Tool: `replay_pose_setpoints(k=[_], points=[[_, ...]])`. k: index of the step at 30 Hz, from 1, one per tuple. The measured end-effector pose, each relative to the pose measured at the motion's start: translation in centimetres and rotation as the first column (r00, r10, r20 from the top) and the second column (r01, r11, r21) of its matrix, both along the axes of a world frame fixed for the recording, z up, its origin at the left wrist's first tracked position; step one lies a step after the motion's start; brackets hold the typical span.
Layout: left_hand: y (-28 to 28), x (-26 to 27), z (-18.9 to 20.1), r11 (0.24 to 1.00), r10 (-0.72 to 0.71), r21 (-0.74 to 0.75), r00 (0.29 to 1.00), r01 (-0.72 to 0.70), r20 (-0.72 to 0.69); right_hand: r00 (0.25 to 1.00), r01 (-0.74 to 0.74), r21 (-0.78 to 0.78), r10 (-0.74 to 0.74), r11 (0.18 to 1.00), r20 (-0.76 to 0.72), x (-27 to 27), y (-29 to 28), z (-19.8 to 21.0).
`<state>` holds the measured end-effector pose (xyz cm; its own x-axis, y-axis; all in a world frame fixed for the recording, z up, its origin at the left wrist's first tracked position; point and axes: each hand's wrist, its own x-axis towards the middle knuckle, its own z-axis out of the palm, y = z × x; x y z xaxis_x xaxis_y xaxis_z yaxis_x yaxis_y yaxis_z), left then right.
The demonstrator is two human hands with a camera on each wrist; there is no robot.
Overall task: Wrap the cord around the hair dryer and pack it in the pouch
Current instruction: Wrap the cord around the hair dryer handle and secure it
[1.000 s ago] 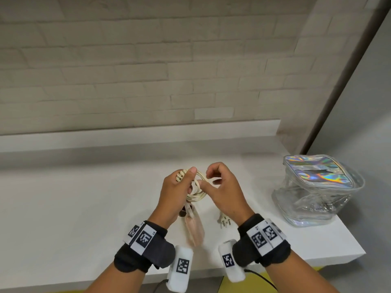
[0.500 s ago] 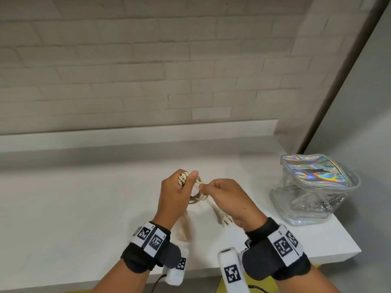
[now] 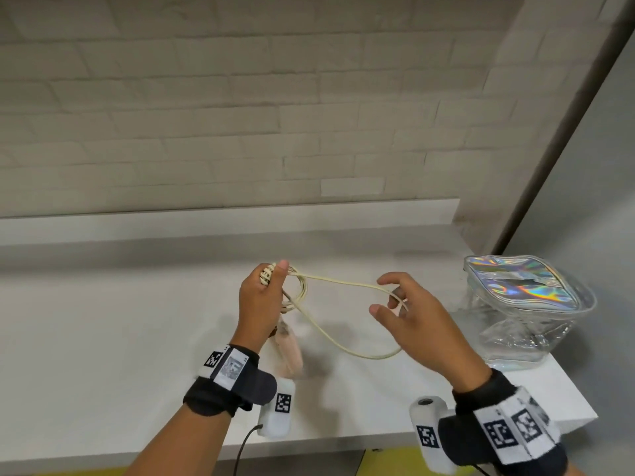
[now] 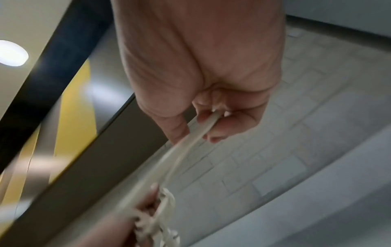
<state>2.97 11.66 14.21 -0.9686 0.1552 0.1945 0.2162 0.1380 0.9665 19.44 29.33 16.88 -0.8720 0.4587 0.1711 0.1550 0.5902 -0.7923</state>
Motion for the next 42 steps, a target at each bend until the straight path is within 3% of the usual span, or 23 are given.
replay_pose_setpoints(k=[5, 8, 12, 16, 19, 20, 24, 27, 32, 35, 38, 40, 42], points=[[0.9, 1.1, -0.5, 1.0, -0.005, -0.02, 1.0, 0.005, -0.019, 0.999, -0.025, 0.391, 0.005, 0.92, 0.052, -0.5, -2.8, -1.9], [1.8, 2.0, -0.8, 1.0, -0.012, -0.02, 0.998, 0.011, -0.055, 0.995, -0.023, 0.449, 0.064, 0.893, -0.075, -1.3, -5.2, -1.6], [2.8, 3.1, -1.0, 1.0, -0.029, 0.01, 0.997, 0.03, -0.066, 1.0, 0.025, 0.233, -0.021, 0.972, -0.019, -2.7, -7.0, -1.3], [3.2, 4.0, -0.8, 0.999, -0.011, 0.048, 0.996, 0.015, -0.087, 0.993, 0.055, 0.286, -0.082, 0.957, 0.082, -3.4, -7.9, -1.6], [3.3, 4.2, -0.7, 0.999, -0.004, 0.045, 0.995, 0.008, -0.101, 0.992, 0.023, -0.005, -0.022, 1.0, 0.123, -3.9, -7.6, -2.2], [3.4, 4.1, -0.8, 0.999, -0.002, 0.041, 0.994, 0.006, -0.107, 0.991, 0.019, -0.034, -0.014, 0.999, 0.131, -4.1, -7.4, -2.1], [3.4, 3.5, -1.1, 0.999, 0.022, 0.035, 0.994, -0.018, -0.111, 0.968, -0.044, 0.105, 0.017, 0.994, 0.249, -4.5, -7.3, -1.6], [3.2, 2.4, -0.9, 0.999, 0.029, 0.039, 0.998, -0.026, -0.06, 0.956, -0.227, 0.069, 0.208, 0.972, 0.207, -3.6, -7.1, -1.9], [1.9, 0.0, -0.6, 0.991, 0.127, 0.053, 0.992, -0.126, -0.014, 0.807, -0.559, -0.212, 0.584, 0.802, 0.082, -0.1, -4.9, -0.8], [2.1, -0.1, -0.5, 0.987, 0.145, 0.073, 0.989, -0.143, -0.019, 0.647, -0.66, -0.29, 0.721, 0.692, 0.248, 0.9, -3.6, 0.2], [2.5, 0.3, -0.7, 0.993, 0.089, 0.082, 0.996, -0.088, -0.011, 0.551, -0.687, -0.264, 0.722, 0.677, 0.418, 0.8, -3.5, -0.3], [2.8, 0.8, -0.9, 0.997, 0.054, 0.066, 0.998, -0.051, -0.044, 0.626, -0.618, -0.256, 0.662, 0.743, 0.412, 0.1, -3.7, -0.7], [3.1, 1.5, -1.4, 1.0, 0.021, 0.006, 0.994, -0.021, -0.105, 0.766, -0.457, -0.326, 0.553, 0.828, 0.328, -1.2, -4.3, -0.6]])
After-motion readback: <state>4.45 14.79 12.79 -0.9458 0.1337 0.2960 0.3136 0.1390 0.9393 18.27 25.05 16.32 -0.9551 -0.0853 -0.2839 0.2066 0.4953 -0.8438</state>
